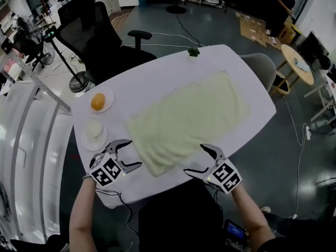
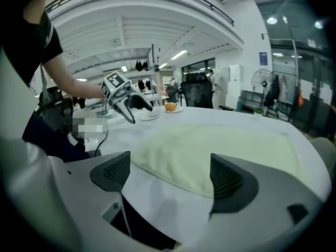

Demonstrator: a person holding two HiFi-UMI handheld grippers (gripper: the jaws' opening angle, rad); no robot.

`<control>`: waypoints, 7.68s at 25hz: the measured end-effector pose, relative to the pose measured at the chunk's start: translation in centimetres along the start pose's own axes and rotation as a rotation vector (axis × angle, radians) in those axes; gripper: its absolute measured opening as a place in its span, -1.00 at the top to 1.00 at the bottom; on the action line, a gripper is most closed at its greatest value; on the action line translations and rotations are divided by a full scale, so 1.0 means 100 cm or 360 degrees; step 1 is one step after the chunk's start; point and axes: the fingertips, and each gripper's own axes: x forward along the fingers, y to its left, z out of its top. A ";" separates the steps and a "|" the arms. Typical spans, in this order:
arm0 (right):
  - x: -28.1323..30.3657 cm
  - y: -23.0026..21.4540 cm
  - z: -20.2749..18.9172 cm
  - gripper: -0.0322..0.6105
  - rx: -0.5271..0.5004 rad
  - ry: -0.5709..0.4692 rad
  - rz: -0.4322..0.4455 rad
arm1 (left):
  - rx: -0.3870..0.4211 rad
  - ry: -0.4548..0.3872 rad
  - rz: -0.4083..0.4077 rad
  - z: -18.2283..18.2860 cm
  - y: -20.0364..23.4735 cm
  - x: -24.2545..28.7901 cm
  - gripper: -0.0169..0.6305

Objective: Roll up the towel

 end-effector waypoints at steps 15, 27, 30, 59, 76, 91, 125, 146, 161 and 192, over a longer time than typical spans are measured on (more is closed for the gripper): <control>0.114 0.150 -0.026 0.18 -0.0718 0.0284 0.0530 | 0.0486 0.0397 -0.0306 -0.065 -0.011 0.049 0.16; 0.123 0.132 -0.014 0.75 -0.0573 0.0364 0.0466 | 0.0413 0.0369 -0.0419 -0.060 -0.016 0.046 0.02; 0.109 0.124 0.008 0.75 -0.0386 0.0267 0.0513 | 0.0428 0.0371 -0.0413 -0.061 -0.015 0.040 -0.01; 0.154 -0.117 0.027 0.72 0.0436 0.0243 0.0446 | 0.0005 0.0770 -0.0008 -0.071 0.092 0.089 0.39; 0.058 -0.074 0.021 0.22 -0.0096 0.0097 0.0348 | 0.0260 0.0700 0.0301 -0.063 0.089 0.058 0.47; 0.063 -0.024 -0.071 0.84 -0.0062 0.0427 -0.0200 | 0.0349 0.0622 0.0179 -0.084 0.110 0.066 0.80; 0.019 0.020 -0.099 0.29 -0.0954 0.0626 -0.0132 | 0.1212 0.0397 -0.0394 -0.045 -0.038 0.072 0.32; 0.031 0.037 -0.071 0.82 -0.0658 0.0584 0.0138 | 0.1019 0.0714 -0.0445 -0.070 -0.003 0.055 0.83; 0.032 -0.075 -0.033 0.80 0.0016 0.0497 0.0220 | 0.0644 0.0774 -0.0512 -0.012 0.073 0.089 0.82; 0.008 -0.063 -0.039 0.33 -0.0560 0.0557 -0.0317 | 0.0848 0.0536 -0.0094 -0.020 0.066 0.052 0.22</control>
